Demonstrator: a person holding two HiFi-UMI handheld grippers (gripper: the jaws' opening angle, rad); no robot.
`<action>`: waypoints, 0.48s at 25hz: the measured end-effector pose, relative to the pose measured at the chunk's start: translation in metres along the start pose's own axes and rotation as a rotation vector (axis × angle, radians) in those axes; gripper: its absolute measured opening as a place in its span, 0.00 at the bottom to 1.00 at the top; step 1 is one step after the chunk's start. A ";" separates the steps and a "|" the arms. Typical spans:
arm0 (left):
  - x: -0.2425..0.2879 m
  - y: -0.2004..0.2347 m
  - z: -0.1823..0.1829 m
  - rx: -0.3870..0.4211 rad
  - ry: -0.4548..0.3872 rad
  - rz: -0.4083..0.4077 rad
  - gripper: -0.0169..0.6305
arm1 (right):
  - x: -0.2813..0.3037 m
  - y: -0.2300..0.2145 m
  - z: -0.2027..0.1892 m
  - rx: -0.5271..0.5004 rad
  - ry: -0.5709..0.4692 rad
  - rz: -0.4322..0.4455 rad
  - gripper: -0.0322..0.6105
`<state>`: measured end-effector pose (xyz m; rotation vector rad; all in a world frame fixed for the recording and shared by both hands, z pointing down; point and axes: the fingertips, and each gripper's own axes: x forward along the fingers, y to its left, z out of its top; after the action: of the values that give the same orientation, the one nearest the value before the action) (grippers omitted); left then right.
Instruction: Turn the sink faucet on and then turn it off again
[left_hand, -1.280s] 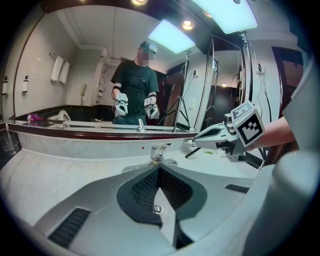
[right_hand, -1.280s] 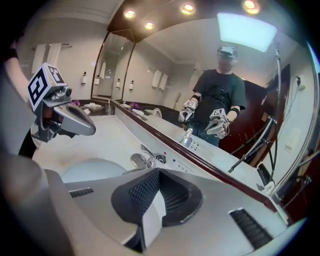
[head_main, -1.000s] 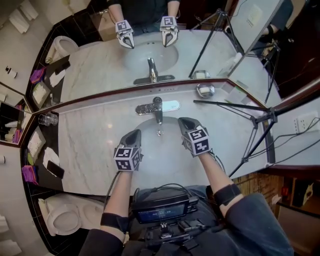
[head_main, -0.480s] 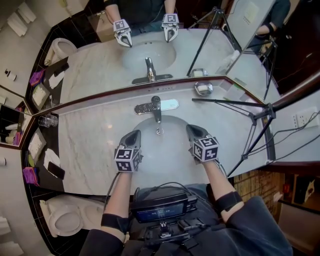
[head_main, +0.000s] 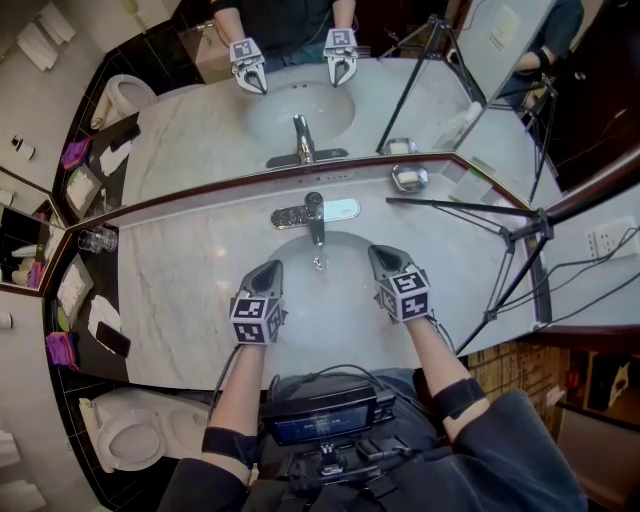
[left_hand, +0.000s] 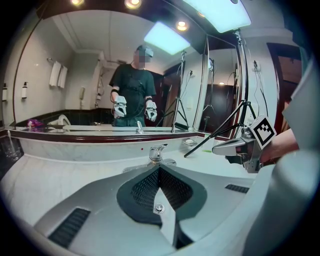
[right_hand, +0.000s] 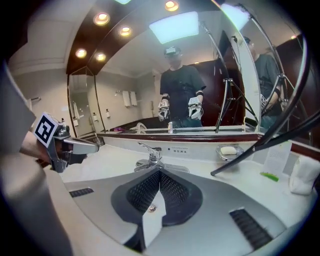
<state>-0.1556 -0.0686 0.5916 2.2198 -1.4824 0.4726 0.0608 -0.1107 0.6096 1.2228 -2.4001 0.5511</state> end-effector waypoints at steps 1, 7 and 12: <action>0.000 0.000 0.000 -0.001 0.001 0.000 0.03 | 0.004 0.001 0.002 -0.047 0.009 -0.006 0.08; 0.002 0.001 0.001 -0.007 -0.003 -0.001 0.03 | 0.026 0.024 0.026 -0.302 0.059 0.004 0.11; 0.002 0.005 0.002 -0.012 -0.006 0.004 0.03 | 0.052 0.043 0.032 -0.491 0.097 0.057 0.19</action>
<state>-0.1591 -0.0730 0.5914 2.2110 -1.4889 0.4576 -0.0083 -0.1381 0.6011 0.8927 -2.3013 0.0228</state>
